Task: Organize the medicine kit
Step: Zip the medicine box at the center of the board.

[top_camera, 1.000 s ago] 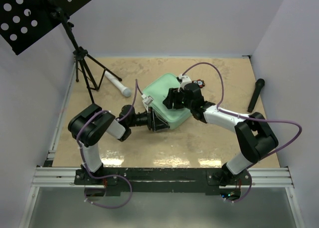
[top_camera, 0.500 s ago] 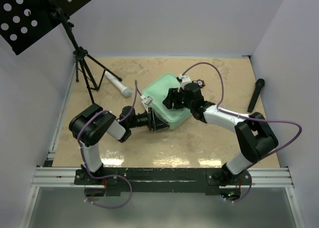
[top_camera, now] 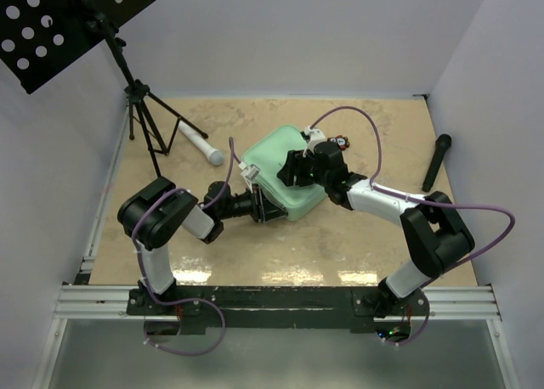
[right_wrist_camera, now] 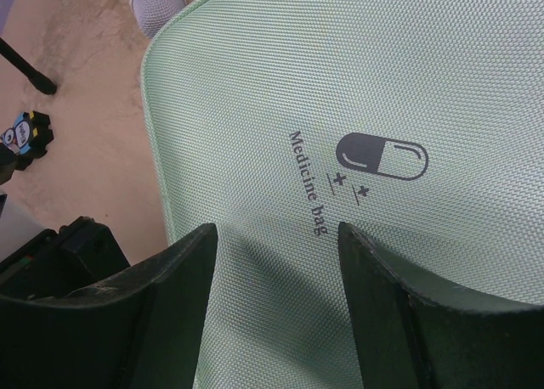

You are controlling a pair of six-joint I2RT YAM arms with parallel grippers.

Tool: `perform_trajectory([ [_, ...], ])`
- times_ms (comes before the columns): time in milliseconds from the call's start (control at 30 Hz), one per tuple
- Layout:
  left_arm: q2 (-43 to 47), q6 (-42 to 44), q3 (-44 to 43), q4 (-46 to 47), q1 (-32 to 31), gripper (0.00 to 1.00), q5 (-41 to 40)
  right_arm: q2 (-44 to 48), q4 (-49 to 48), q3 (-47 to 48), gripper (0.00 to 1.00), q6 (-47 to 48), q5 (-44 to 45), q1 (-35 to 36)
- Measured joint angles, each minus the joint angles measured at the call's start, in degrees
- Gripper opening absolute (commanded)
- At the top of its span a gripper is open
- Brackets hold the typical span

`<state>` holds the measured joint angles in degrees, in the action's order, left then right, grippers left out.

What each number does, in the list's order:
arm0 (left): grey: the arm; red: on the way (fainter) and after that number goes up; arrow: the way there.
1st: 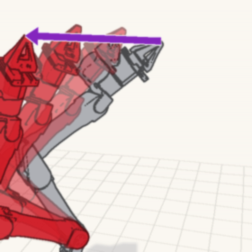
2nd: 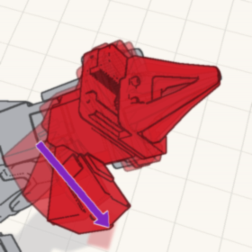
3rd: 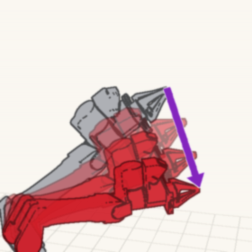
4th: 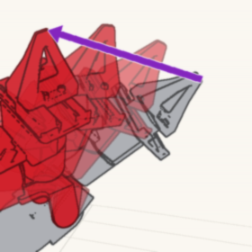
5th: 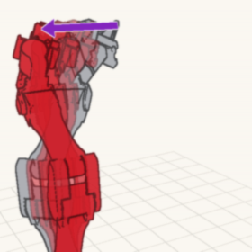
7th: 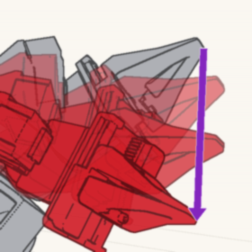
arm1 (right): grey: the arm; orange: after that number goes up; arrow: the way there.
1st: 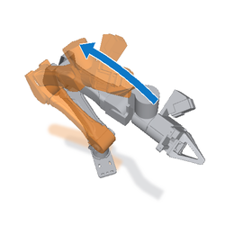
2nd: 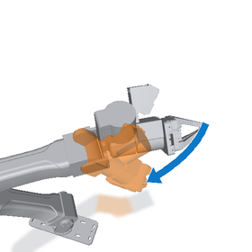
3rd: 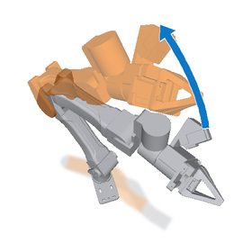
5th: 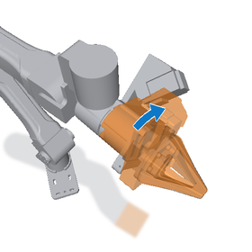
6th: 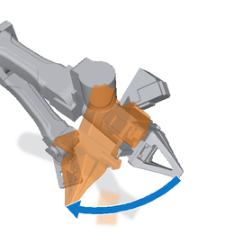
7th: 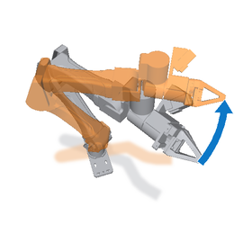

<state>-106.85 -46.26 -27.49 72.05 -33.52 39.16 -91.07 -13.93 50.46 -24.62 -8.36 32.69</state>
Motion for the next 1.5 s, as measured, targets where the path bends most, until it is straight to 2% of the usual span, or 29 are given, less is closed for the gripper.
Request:
perform_trajectory([
  [633, -0.17, 0.42, 0.0, -0.59, 0.0, 0.2, -1.09, 0.0, 0.11, 0.04, 0.63, 0.0, -0.02, 0.0],
  [733, -0.17, 0.44, 0.0, -0.59, 0.02, 0.13, -1.14, 0.0, 0.11, 0.04, 0.63, 0.0, -0.02, 0.0],
  [867, -0.17, 0.81, 0.02, -0.59, 0.0, 0.13, -1.29, 0.0, 0.11, 0.04, 0.63, 0.0, -0.04, 0.0],
  [967, -0.17, 0.85, 0.07, -0.59, 0.0, 0.22, -1.36, 0.0, 0.11, 0.04, 0.63, 0.0, -0.09, 0.0],
  [1100, -0.17, 0.72, 0.09, -0.07, 0.0, 0.46, -0.92, 0.0, 0.11, 0.04, 0.63, 0.0, -0.17, 0.0],
  [1167, -0.17, 0.57, 0.11, 0.13, -0.02, 0.52, -0.83, 0.0, 0.09, 0.04, 0.63, 0.0, -0.17, 0.0],
  [1367, -0.17, 0.39, 0.48, 0.72, -0.17, 0.51, -0.85, 0.0, 0.09, 0.04, 0.63, -0.02, -0.17, 0.0],
  [1500, -0.17, 0.39, 0.48, 0.55, -0.26, 0.4, -1.51, 0.0, 0.09, 0.04, 0.63, -0.02, -0.17, 0.0],
])
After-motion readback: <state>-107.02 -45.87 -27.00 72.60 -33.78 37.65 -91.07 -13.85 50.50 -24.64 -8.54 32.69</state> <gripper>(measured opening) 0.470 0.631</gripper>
